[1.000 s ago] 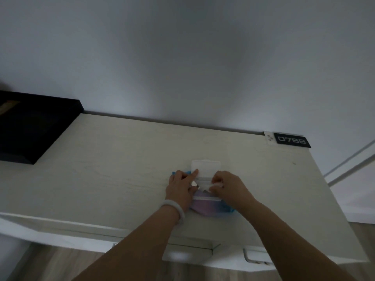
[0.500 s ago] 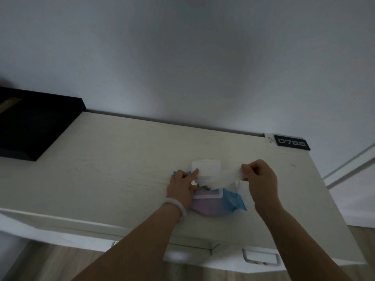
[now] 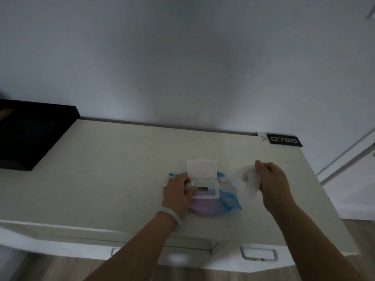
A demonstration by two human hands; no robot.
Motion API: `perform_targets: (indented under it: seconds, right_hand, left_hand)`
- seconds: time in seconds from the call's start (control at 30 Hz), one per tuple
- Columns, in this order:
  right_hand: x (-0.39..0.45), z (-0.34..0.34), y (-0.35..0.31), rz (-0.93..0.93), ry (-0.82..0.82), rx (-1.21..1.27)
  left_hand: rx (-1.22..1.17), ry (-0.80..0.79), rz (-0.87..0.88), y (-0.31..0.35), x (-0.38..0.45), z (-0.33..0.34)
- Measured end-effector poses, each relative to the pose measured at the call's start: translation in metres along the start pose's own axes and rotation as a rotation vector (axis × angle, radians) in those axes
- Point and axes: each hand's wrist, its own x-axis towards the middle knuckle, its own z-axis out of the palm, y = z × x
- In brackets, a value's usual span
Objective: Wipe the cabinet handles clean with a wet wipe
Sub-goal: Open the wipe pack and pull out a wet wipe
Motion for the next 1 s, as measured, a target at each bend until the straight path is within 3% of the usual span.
perform_targets:
  seconds: [0.13, 0.3, 0.5, 0.6, 0.77, 0.87, 1.0]
  right_hand:
    - [-0.003, -0.002, 0.008, 0.085, 0.005, 0.126]
    - [-0.01, -0.008, -0.003, -0.158, 0.209, 0.009]
    - [-0.014, -0.013, 0.0, -0.216, 0.177, -0.042]
    - [-0.013, -0.017, 0.005, -0.188, 0.18, -0.025]
    - [-0.007, -0.016, -0.002, -0.202, 0.184, 0.0]
    - [-0.004, -0.013, -0.011, -0.224, 0.173, 0.011]
    - [0.001, -0.013, -0.019, -0.244, 0.201, 0.043]
  left_hand:
    - [0.141, -0.143, 0.03, 0.007, -0.002, -0.005]
    - [0.311, -0.206, 0.04, 0.008, 0.005, -0.005]
    - [-0.129, 0.128, -0.076, 0.014, 0.003, -0.006]
    - [-0.198, 0.008, -0.055, 0.007, 0.006, -0.007]
    - [-0.005, -0.217, 0.194, 0.002, 0.001, -0.016]
    - [0.425, -0.432, 0.227, 0.01, 0.001, -0.025]
    - [0.499, -0.364, 0.272, 0.023, 0.003, -0.025]
